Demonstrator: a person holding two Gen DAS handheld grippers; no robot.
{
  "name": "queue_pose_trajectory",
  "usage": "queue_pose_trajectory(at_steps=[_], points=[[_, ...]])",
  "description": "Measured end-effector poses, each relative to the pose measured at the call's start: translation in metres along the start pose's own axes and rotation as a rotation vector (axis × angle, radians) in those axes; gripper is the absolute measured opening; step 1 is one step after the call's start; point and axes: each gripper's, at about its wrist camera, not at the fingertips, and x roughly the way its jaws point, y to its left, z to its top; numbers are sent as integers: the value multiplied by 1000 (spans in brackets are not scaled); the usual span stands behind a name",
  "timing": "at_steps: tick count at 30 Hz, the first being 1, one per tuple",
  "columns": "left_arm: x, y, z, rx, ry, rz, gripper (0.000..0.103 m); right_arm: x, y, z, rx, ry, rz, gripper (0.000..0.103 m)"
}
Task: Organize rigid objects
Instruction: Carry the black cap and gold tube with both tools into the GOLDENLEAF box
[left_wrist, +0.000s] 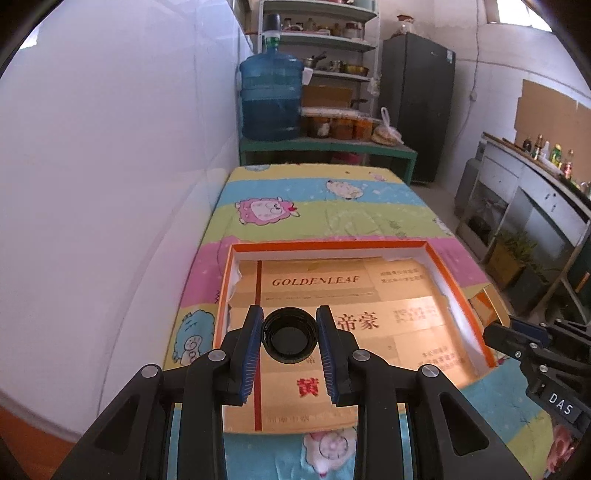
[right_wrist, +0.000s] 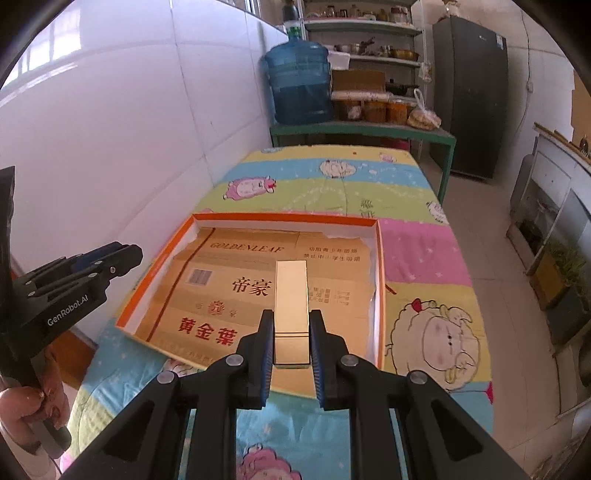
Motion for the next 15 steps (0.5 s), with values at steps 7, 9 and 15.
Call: queue_pose_trajectory(at_steps=[7,9,15], points=[[36,1,-3,-12,33,11,30,32,-6,5,9,35,12,18],[45,1,-5,-16,45,12,30,41,-7,5,11,45,17,18],[68,3,-8,-26,74,25,30,60,-7,4,5,72,27,18]])
